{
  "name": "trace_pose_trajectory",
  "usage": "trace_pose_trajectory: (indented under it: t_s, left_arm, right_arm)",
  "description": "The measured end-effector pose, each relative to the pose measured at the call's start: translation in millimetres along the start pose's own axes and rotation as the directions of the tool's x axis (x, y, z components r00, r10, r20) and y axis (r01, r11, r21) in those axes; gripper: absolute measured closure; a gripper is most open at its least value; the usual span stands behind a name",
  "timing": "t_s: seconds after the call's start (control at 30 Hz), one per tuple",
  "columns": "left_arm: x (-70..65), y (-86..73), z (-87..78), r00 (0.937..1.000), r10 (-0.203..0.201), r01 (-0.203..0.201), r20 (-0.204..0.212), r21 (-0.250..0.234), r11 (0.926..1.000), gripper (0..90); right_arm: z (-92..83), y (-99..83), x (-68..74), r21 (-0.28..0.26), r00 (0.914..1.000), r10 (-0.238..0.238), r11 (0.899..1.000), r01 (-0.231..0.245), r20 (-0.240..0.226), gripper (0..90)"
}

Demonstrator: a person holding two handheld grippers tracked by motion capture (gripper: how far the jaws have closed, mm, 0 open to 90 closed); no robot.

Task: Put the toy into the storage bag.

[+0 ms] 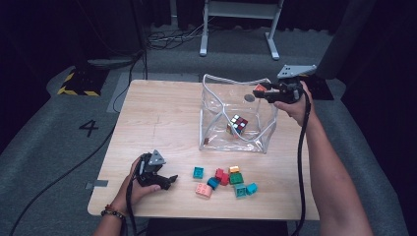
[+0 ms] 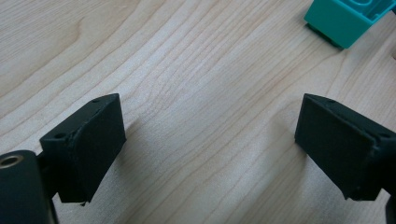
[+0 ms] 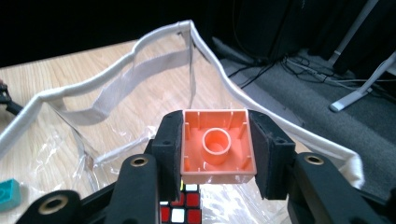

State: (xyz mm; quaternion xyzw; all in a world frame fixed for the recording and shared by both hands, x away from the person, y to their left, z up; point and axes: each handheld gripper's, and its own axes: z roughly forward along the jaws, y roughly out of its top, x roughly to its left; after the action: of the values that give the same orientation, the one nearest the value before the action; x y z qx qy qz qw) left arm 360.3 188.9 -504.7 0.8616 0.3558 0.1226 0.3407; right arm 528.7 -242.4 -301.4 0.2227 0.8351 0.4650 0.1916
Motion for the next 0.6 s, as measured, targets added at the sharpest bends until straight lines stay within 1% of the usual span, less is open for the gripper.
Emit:
trace_pose_trajectory:
  t_s: [0.07, 0.1, 0.13, 0.17, 0.27, 0.33, 0.4, 0.47, 0.5, 0.57, 0.6]
  left_arm:
    - [0.1, 0.0, 0.0, 1.0, 0.001, -0.001, 0.0, -0.001, 1.0, 8.6]
    - [0.1, 0.0, 0.0, 1.0, 0.001, -0.001, 0.0, -0.001, 1.0, 8.6]
    - [0.0, 0.0, -0.1, 1.0, 0.0, 0.0, -0.001, 0.001, 1.0, 8.6]
    - [-0.1, 0.0, 0.0, 1.0, -0.002, 0.002, -0.001, 0.0, 1.0, 8.7]
    - [0.1, 0.0, 0.0, 1.0, 0.001, -0.001, 0.0, -0.001, 1.0, 8.7]
    - [0.0, 0.0, 0.1, 1.0, 0.001, -0.001, 0.0, -0.001, 1.0, 8.6]
    - [0.1, 0.1, 0.1, 1.0, 0.002, -0.002, -0.002, -0.003, 1.0, 8.7]
    - [0.0, 0.0, -0.1, 1.0, 0.0, 0.0, -0.001, 0.001, 1.0, 8.7]
    - [0.0, 0.0, 0.0, 1.0, -0.001, 0.001, -0.001, 0.0, 1.0, 8.7]
    - [0.2, 0.1, 0.1, 1.0, 0.003, -0.003, -0.002, -0.002, 1.0, 8.7]
    - [0.1, 0.1, 0.1, 1.0, 0.002, -0.002, -0.002, -0.003, 1.0, 8.6]
  right_arm:
    - [5.0, 1.0, 1.2, 0.03, 0.9999, -0.012, 0.999, 0.012, 0.002, 59.1]
    - [5.0, 1.0, 1.2, 0.03, 0.9999, -0.012, 0.999, 0.012, 0.002, 59.1]
    - [8.9, 1.8, 2.4, 0.045, 0.9997, -0.024, 0.999, 0.024, -0.004, 59.1]
    - [10.4, 2.2, 3.1, 0.047, 0.9996, -0.028, 0.998, 0.029, -0.009, 59.2]
    - [14.5, 3.1, 4.3, 0.06, 0.9993, -0.035, 0.998, 0.035, -0.013, 59.1]
    - [18.4, 3.2, 5.3, 0.077, 0.999, -0.041, 0.996, 0.042, -0.017, 59.2]
    - [21.3, 3.3, 6.0, 0.107, 0.998, -0.059, 0.992, 0.061, -0.022, 59.1]
    - [22.7, 3.2, 6.2, 0.117, 0.998, -0.058, 0.991, 0.061, -0.025, 59.1]
    - [25.1, 2.6, 6.4, 0.148, 0.9973, -0.063, 0.987, 0.068, -0.037, 59.1]
    - [26.1, 2.1, 5.8, 0.157, 0.9968, -0.067, 0.985, 0.073, -0.043, 59.1]
    - [27.5, 1.0, 5.4, 0.177, 0.9965, -0.064, 0.982, 0.072, -0.054, 59.1]
